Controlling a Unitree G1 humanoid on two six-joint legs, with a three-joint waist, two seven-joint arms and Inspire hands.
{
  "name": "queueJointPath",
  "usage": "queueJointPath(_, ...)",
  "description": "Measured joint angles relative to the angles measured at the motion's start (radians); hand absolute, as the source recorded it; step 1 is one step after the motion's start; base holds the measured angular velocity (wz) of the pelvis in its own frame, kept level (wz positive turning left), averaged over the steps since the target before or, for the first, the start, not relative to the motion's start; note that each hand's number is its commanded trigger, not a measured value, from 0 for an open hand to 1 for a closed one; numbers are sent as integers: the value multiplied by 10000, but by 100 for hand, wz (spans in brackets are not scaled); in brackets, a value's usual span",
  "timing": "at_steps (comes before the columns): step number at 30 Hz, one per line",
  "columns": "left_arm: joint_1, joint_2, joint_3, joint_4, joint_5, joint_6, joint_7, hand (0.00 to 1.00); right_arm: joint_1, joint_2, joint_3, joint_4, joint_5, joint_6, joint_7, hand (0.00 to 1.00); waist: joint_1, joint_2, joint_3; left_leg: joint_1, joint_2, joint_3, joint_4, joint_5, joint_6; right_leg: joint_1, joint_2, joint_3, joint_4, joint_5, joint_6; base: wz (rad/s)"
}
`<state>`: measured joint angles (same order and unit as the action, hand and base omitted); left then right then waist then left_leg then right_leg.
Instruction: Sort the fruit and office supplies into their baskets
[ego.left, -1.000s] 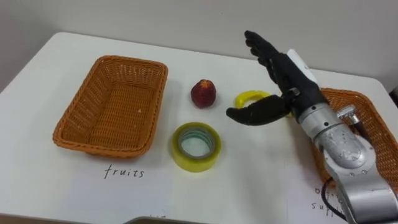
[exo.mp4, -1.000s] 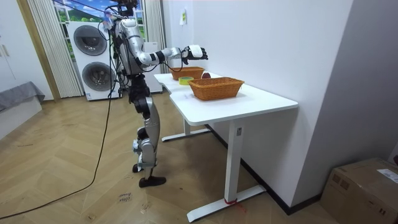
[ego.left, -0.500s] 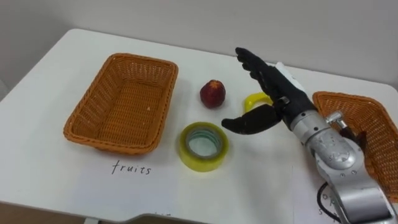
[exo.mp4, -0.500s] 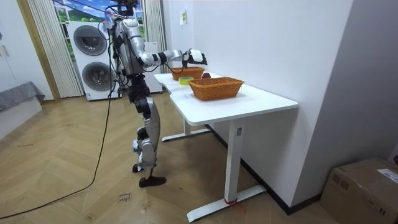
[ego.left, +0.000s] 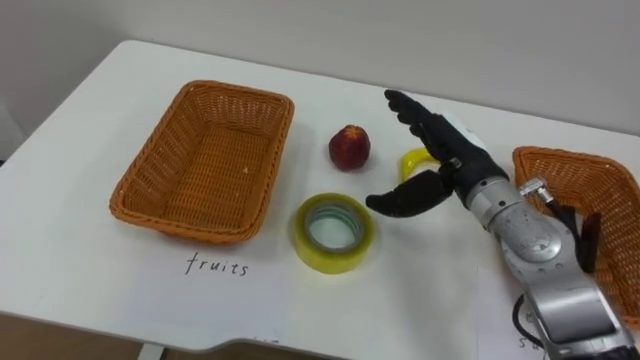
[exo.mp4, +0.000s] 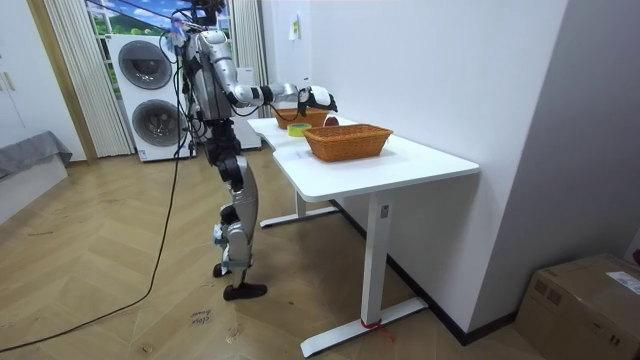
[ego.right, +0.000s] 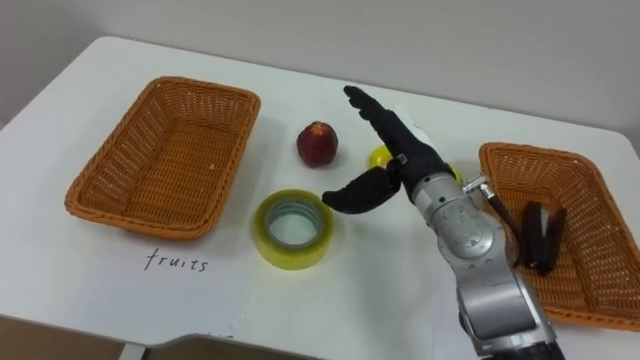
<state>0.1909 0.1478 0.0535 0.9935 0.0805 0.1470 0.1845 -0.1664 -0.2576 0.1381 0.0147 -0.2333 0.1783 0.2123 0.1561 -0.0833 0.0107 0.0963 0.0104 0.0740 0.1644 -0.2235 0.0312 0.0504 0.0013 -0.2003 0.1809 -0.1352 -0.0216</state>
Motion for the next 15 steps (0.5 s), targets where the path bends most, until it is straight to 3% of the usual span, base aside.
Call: queueJointPath(15,-19,-5,-19,-1,-4,-38,-6,0,0,252,358,966,-122,-28,-13,0,156,-2,-12,-6,2,-18,16,3,5,50,-24,-40,-89,1,-1,0)
